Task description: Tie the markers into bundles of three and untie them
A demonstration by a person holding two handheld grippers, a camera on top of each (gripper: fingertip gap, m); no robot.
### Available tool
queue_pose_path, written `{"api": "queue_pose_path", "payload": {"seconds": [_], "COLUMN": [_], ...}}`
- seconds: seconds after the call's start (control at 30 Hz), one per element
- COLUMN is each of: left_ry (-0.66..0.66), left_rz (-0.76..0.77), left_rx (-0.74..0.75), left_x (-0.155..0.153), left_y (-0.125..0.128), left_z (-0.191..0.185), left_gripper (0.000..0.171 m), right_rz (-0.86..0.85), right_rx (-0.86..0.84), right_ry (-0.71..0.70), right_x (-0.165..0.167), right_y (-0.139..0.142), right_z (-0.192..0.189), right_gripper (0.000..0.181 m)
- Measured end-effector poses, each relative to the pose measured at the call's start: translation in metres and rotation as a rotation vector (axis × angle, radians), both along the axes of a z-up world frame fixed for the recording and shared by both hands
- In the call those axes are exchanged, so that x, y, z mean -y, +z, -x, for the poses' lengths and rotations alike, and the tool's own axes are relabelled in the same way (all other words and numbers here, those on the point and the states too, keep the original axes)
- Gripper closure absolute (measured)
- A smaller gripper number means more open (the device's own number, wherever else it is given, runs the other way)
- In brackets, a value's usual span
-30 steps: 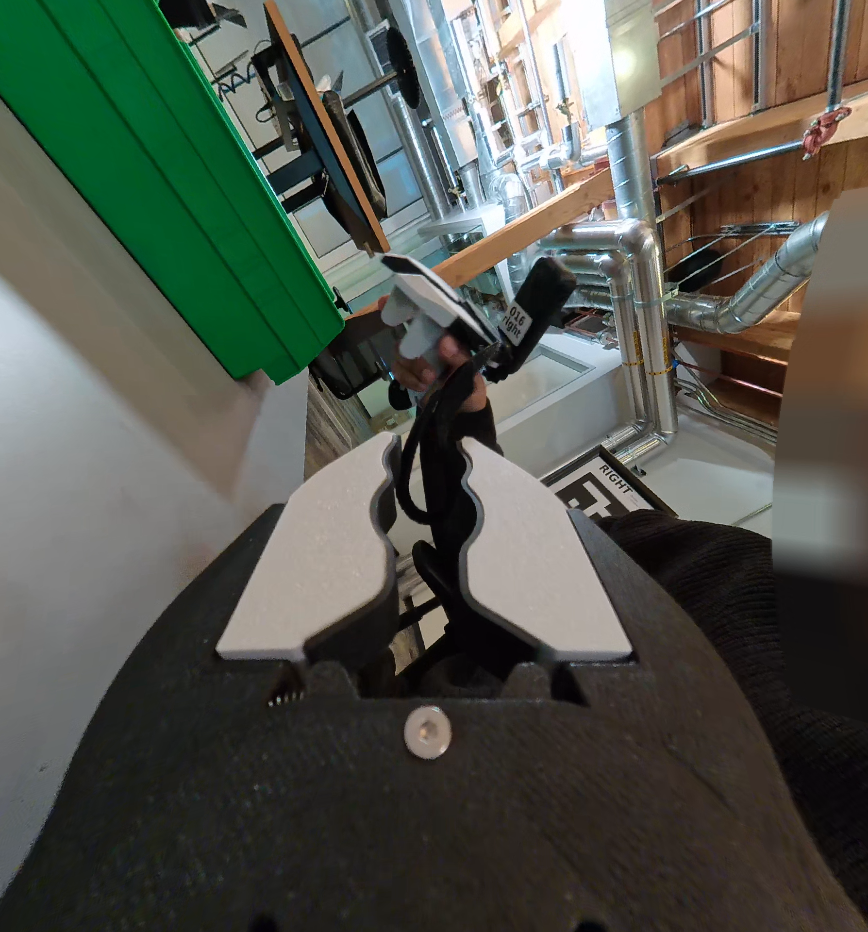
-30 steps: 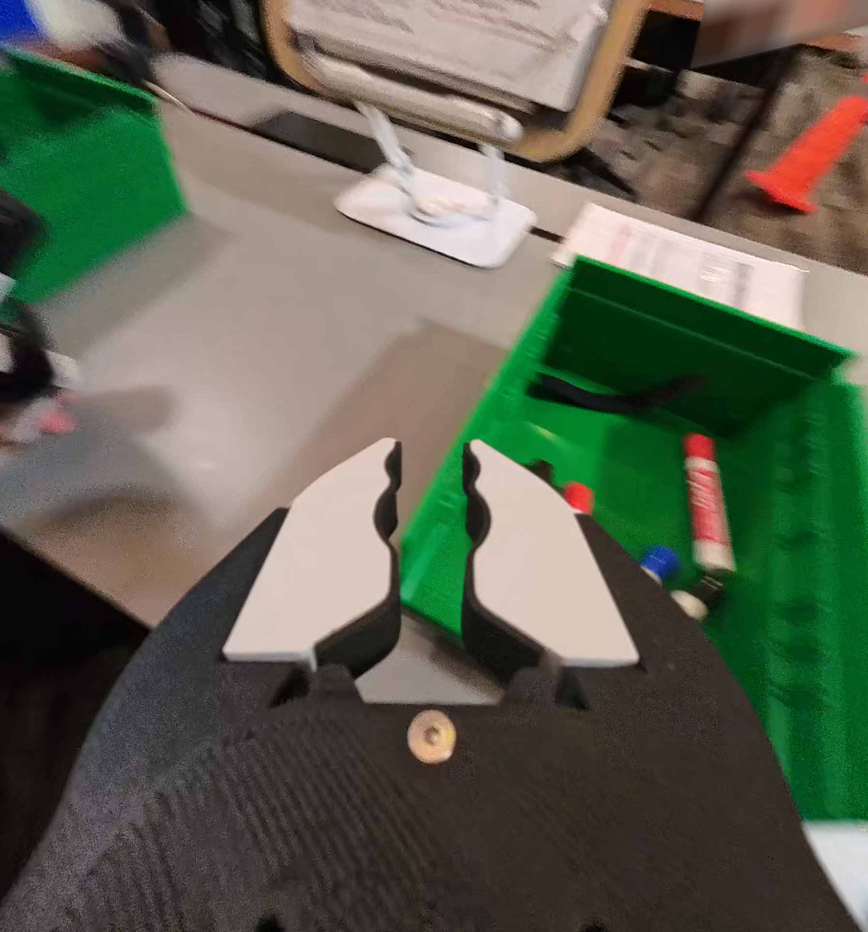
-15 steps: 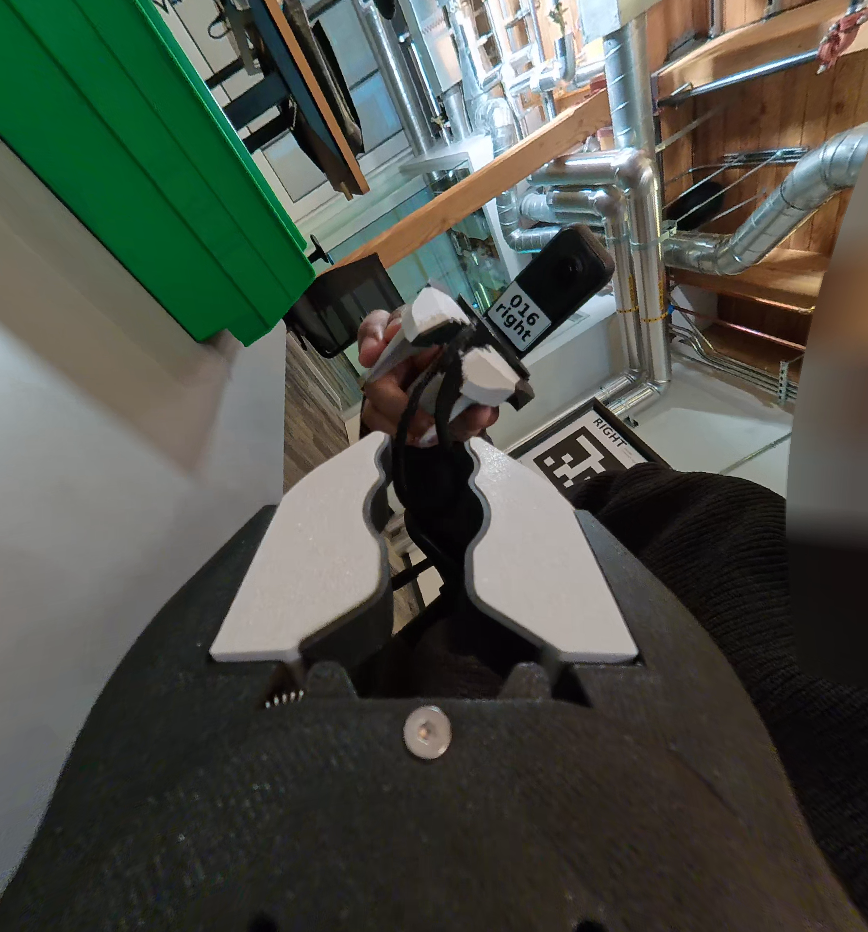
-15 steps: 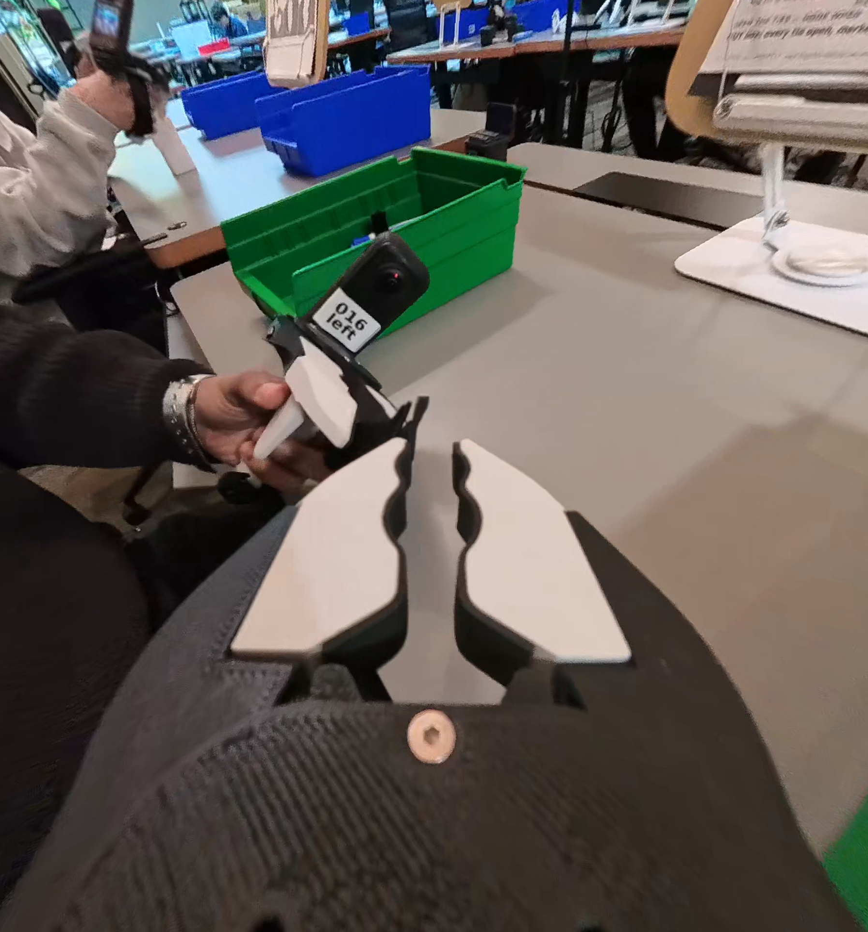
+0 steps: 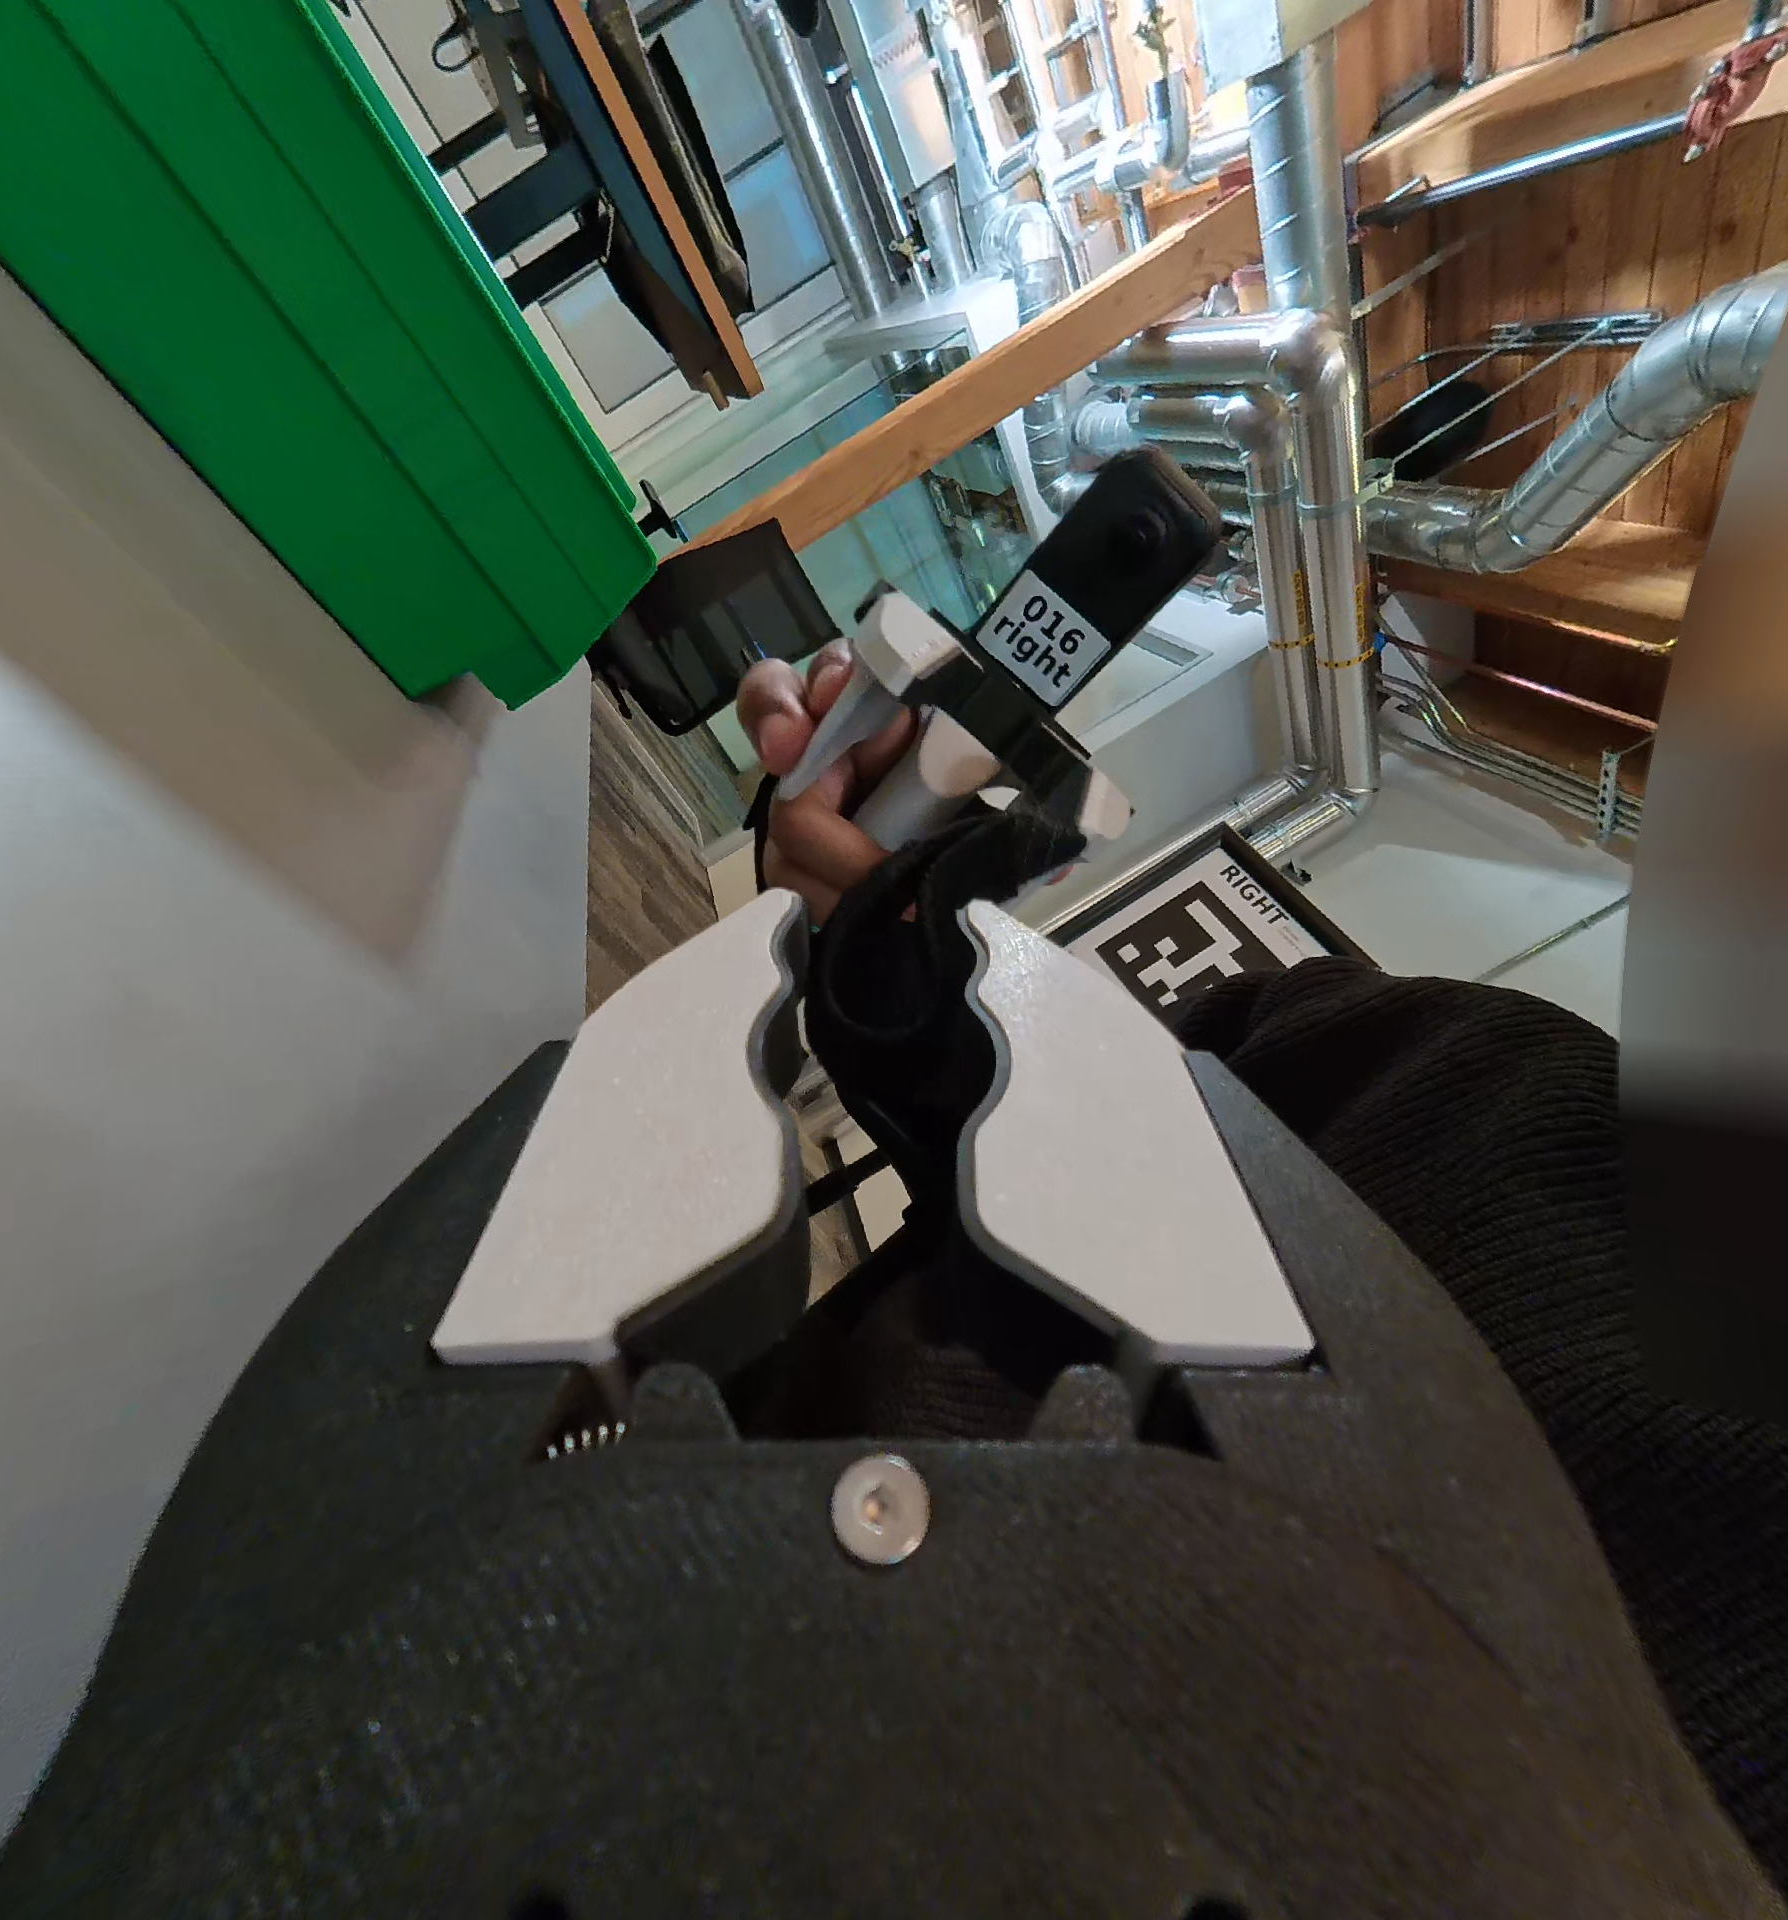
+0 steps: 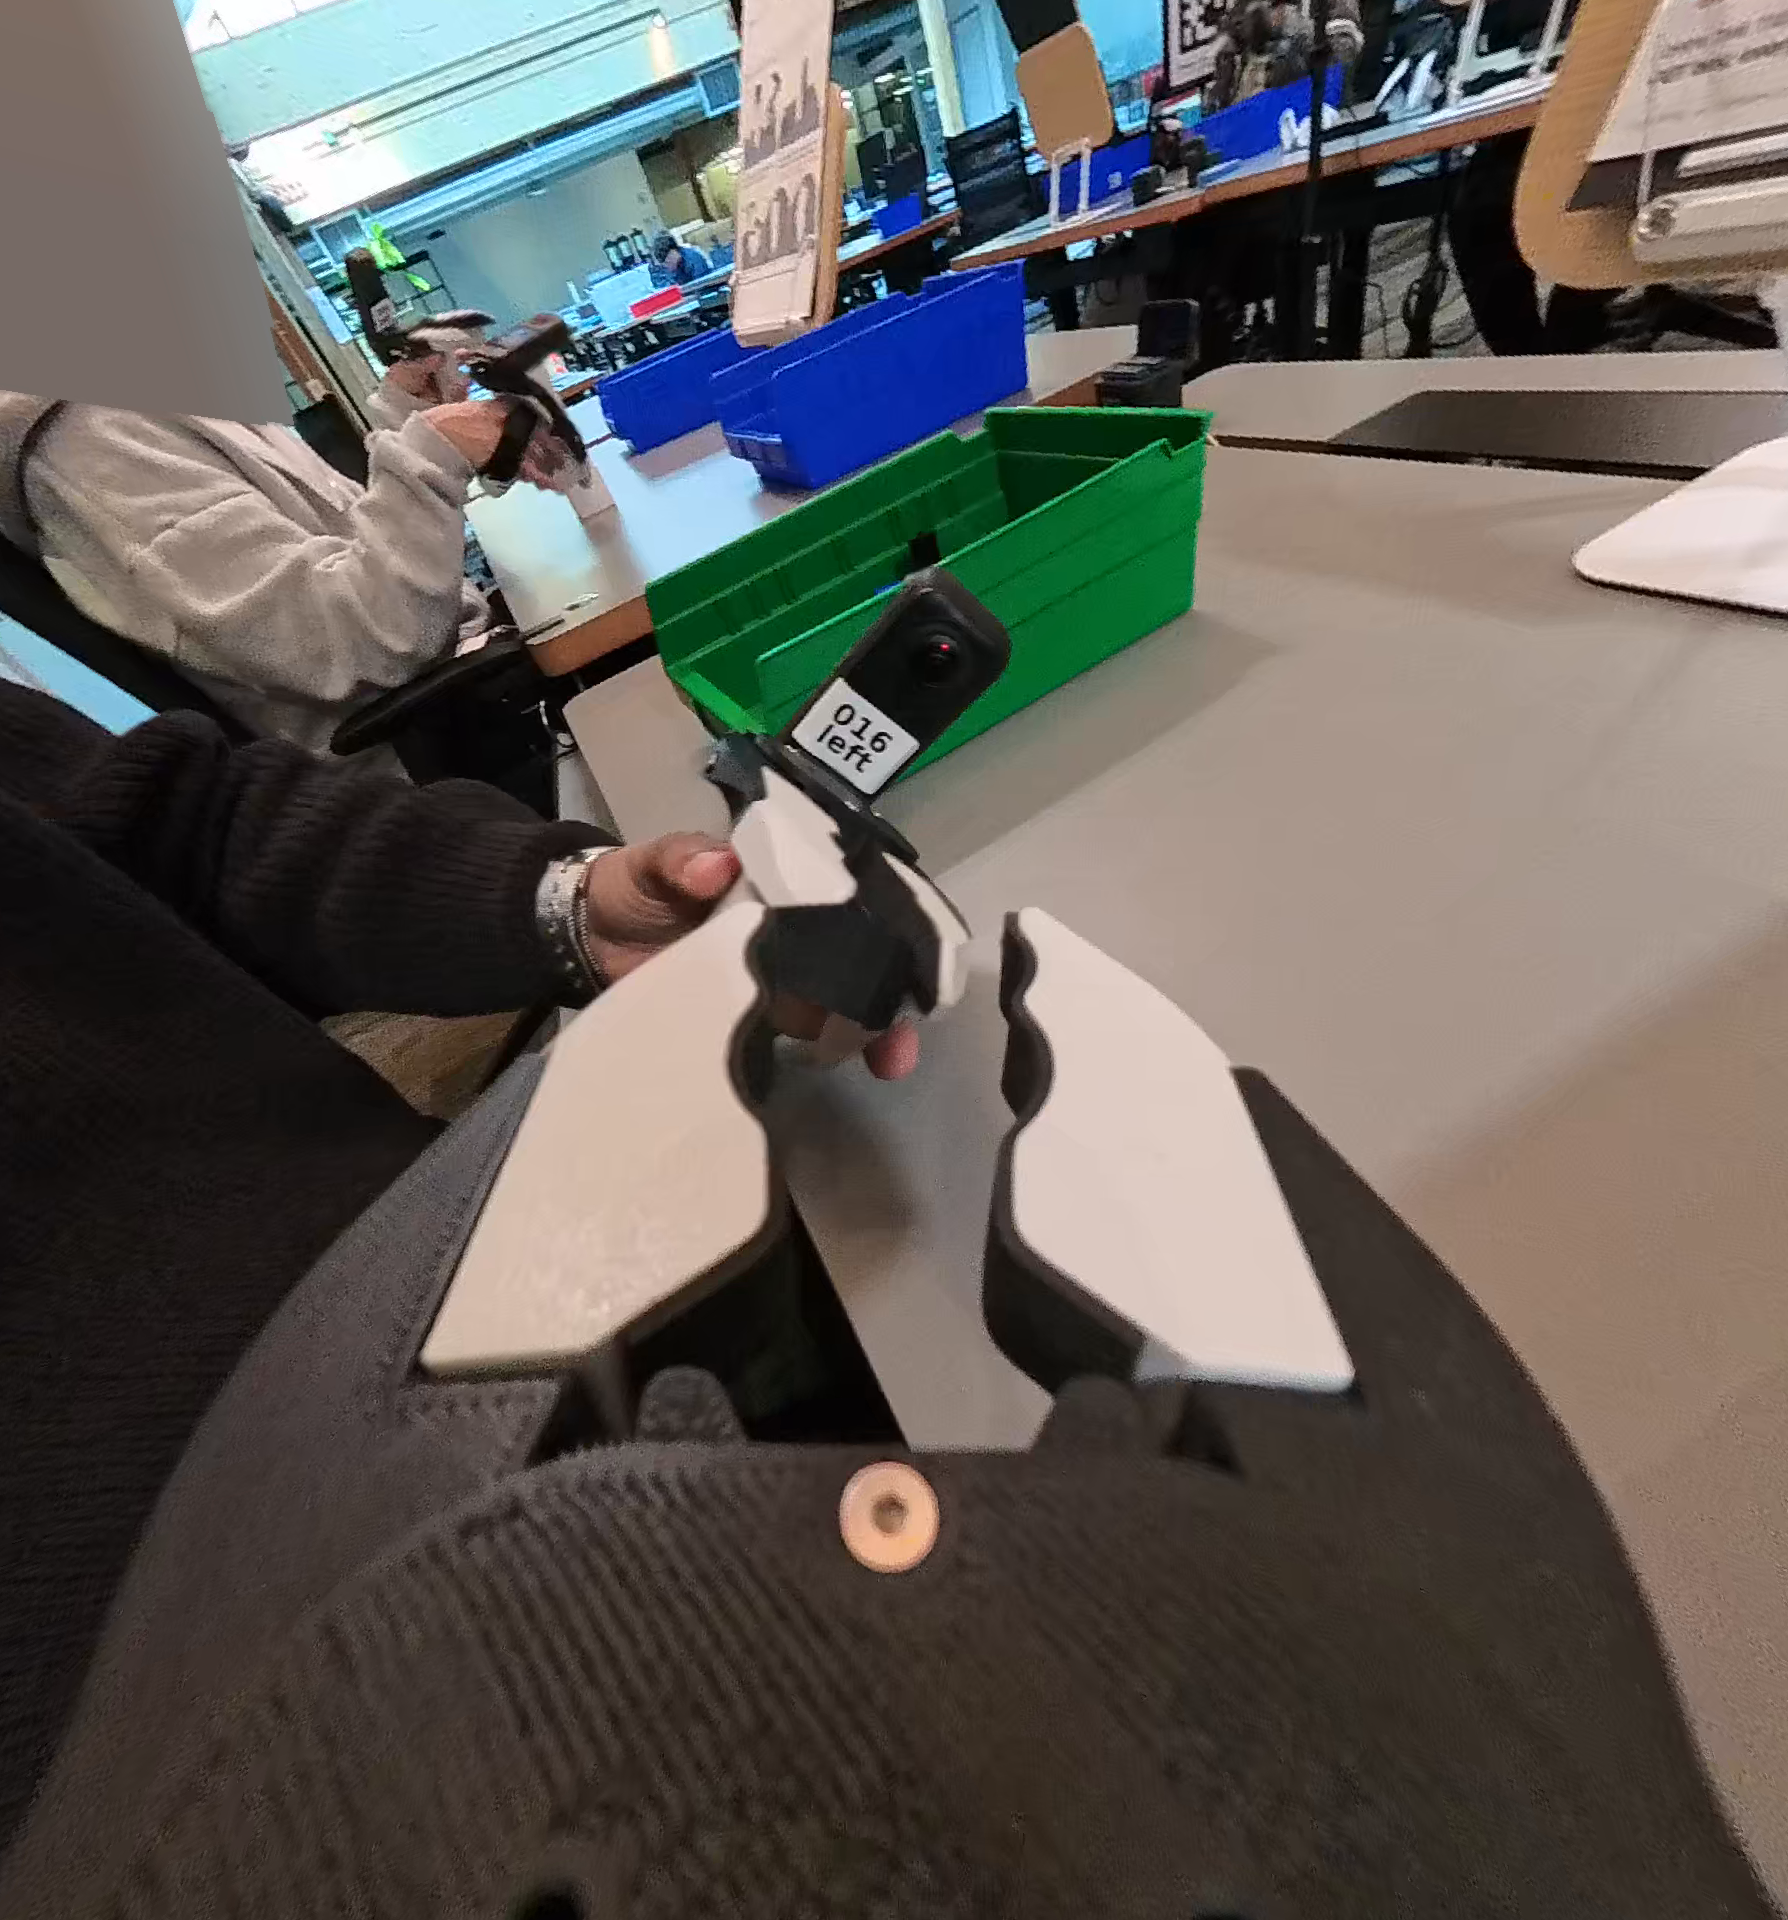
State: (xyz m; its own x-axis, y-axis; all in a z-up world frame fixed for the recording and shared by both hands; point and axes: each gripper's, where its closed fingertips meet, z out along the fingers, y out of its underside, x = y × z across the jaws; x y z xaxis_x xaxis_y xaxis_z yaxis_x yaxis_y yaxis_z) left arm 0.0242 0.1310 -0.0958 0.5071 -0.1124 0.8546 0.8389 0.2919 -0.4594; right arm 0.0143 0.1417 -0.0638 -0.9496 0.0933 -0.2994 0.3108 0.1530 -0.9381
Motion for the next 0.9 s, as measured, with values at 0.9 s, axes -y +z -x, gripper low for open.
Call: {"api": "queue_pose_path", "payload": {"seconds": [0.9], "left_ry": [0.110], "left_rz": [-0.011], "left_rx": [-0.002], "left_x": [0.014], "left_y": [0.002], "left_z": [0.014], "left_gripper": [0.109], "right_rz": [-0.086], "right_rx": [0.012], "right_ry": [-0.154], "right_x": [-0.012], "right_y": [-0.016], "right_z": [0.031], "right_gripper": [0.179]}}
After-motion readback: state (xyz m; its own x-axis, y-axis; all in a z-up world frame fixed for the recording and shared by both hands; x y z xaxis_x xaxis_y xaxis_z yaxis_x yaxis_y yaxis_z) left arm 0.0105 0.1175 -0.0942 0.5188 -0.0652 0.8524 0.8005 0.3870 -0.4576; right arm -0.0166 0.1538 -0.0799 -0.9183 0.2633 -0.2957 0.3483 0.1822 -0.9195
